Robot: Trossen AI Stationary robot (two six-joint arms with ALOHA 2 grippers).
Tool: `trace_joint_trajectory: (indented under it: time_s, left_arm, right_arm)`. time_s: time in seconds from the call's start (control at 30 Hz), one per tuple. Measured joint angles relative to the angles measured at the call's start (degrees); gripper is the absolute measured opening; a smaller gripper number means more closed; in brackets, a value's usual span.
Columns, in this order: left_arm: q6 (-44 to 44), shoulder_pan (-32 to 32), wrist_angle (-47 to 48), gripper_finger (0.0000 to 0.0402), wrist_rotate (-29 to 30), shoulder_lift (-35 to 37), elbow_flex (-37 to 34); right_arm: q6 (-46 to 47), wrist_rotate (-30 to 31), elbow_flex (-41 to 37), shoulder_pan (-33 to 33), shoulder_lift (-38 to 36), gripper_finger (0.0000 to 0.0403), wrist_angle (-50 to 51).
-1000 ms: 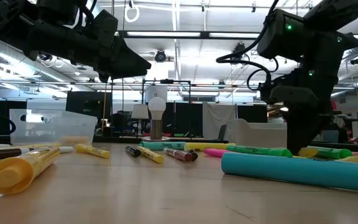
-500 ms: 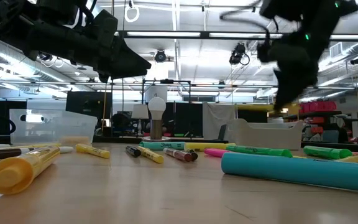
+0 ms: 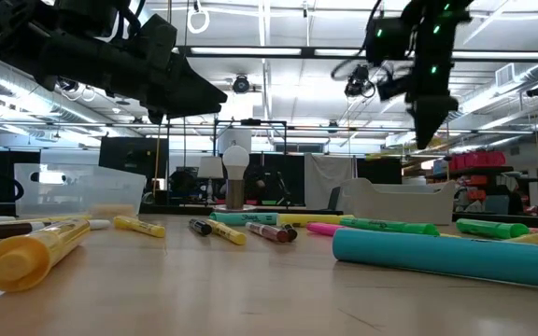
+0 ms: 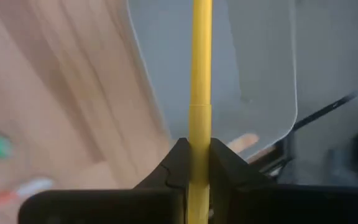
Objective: Pick & Place Markers
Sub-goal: Put the yellow pen into the gray bin, then put the orange marker into the white bin
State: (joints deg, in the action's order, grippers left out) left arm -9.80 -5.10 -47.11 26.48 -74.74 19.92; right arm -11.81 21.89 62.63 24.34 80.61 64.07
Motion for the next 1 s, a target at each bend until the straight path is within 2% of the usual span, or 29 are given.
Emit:
trace_joint_trajectory:
  time_s: [0.17,0.3,0.6,1.0]
  left_arm:
    - [0.02,0.04,0.02,0.0177,0.0,0.0,0.0]
    - [0.02,0.05,0.11,0.0177,0.0,0.0,0.0]
    - [0.09,0.07,0.26,0.0177,0.0,0.0,0.0]
    - [0.11,0.04,0.24,0.0177,0.02,0.0,0.0]
  right_arm:
    - [-15.04,-0.18,0.02,5.91,7.68,0.0031,-5.74]
    - [-20.98,-0.33,0.02,8.89,13.4,0.0031,-10.76]
    - [-23.06,-0.37,0.09,13.68,20.72,0.0042,-18.23]
    - [-23.3,-0.35,0.11,15.07,21.35,0.0084,-20.17]
